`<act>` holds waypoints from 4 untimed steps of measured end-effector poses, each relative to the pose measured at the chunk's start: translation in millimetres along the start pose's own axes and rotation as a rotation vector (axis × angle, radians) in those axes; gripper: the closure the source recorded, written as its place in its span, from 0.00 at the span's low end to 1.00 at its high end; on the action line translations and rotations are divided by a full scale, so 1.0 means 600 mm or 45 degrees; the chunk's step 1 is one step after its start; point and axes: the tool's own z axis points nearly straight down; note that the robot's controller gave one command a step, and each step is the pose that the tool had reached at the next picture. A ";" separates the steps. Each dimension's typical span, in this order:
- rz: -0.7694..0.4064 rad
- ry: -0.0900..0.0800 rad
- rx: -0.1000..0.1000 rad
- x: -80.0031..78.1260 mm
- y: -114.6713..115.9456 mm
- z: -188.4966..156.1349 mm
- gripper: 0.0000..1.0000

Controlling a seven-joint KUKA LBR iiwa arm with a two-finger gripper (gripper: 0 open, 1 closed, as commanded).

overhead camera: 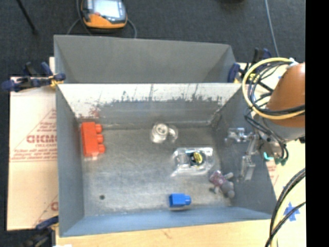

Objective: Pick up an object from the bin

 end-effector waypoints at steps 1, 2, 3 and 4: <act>-0.506 -0.005 0.001 0.061 -0.012 0.168 0.00; -0.513 -0.010 0.003 0.059 -0.011 0.166 1.00; -0.521 -0.019 0.008 0.034 0.007 -0.115 1.00; -0.894 -0.011 0.005 0.069 -0.013 -0.148 1.00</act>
Offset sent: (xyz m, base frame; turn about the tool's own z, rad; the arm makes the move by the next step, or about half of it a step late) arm -0.0369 -0.0058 -0.1003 -0.3996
